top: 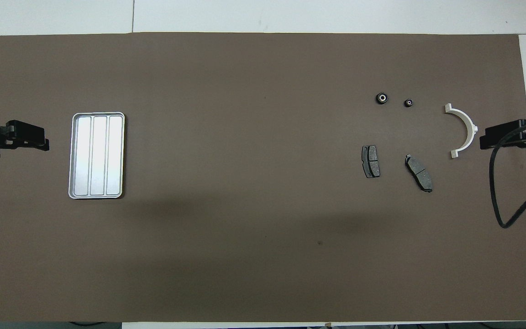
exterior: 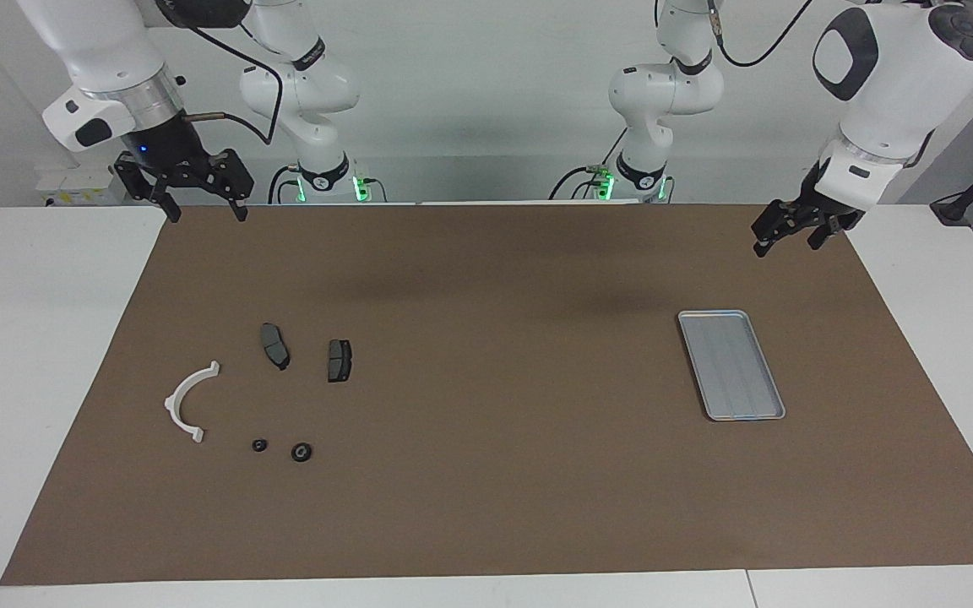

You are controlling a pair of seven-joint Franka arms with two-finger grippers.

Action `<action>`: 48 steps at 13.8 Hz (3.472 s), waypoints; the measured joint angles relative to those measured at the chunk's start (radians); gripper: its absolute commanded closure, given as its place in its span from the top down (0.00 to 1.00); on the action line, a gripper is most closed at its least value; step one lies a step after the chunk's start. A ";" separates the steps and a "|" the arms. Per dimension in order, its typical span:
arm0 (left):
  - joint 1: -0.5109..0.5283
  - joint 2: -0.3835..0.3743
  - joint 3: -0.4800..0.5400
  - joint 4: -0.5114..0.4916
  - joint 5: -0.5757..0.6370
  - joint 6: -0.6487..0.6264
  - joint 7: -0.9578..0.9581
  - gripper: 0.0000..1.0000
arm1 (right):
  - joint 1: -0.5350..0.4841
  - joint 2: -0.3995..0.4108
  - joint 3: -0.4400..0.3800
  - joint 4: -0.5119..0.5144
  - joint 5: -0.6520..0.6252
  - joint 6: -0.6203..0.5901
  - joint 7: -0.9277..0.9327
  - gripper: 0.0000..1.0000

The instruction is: Pick bearing gear from pile to tray

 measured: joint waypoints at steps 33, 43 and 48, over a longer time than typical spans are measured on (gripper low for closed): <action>0.000 0.000 0.000 0.000 0.000 0.000 0.000 1.00 | 0.047 0.730 0.016 0.269 -0.051 0.422 0.119 1.00; 0.000 0.000 0.000 0.000 0.000 0.000 0.000 1.00 | 0.060 0.849 0.030 0.359 -0.052 0.438 0.172 0.95; 0.000 0.000 0.000 0.000 0.000 0.000 0.000 1.00 | 0.059 0.861 0.031 0.373 -0.052 0.451 0.173 0.86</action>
